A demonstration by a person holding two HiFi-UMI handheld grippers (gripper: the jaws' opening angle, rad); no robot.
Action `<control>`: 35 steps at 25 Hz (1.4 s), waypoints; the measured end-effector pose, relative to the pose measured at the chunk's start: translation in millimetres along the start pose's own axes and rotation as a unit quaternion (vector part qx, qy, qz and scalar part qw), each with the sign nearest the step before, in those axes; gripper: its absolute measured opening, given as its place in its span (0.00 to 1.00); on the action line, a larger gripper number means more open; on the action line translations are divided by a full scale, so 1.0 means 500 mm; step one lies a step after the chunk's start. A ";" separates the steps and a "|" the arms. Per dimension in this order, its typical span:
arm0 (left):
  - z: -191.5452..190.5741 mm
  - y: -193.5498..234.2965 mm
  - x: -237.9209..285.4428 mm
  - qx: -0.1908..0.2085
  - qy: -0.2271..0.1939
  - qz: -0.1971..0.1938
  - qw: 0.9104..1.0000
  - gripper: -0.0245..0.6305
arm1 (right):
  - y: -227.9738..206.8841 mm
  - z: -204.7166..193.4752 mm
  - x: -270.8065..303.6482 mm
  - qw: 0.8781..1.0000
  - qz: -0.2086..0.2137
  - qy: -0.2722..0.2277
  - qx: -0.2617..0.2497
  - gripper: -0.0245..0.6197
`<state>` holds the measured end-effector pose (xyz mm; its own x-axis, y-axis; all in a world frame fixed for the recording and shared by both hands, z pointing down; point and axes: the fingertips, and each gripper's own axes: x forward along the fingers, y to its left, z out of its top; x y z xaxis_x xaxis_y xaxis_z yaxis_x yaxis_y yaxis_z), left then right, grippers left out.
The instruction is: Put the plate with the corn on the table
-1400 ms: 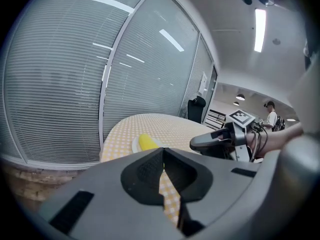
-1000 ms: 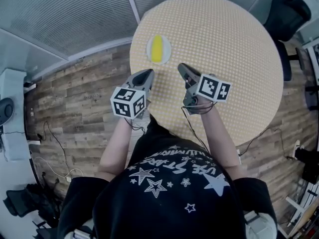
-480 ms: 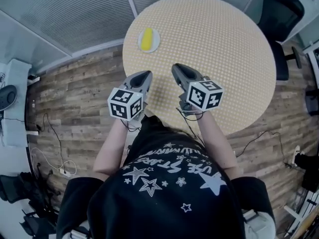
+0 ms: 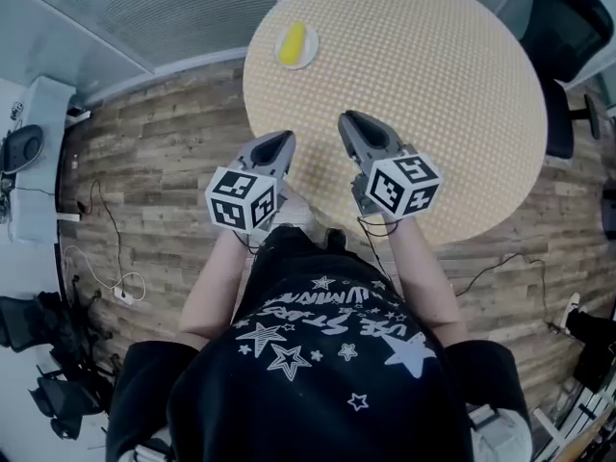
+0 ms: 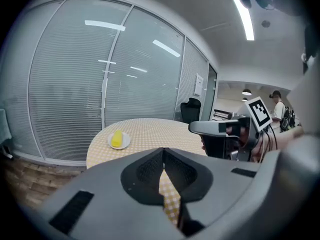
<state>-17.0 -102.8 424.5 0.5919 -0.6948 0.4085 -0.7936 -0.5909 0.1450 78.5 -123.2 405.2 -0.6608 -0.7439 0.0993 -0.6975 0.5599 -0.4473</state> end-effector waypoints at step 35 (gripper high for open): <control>-0.181 -0.073 -0.403 -0.031 -0.040 -0.010 0.999 0.05 | 0.320 -0.126 -0.217 0.982 -0.113 0.011 -0.154 0.12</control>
<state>-120.0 95.9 418.2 0.6158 -0.7150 0.3310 -0.7868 -0.5808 0.2090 21.4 70.0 378.8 -0.4834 -0.8555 0.1855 -0.8752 0.4679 -0.1231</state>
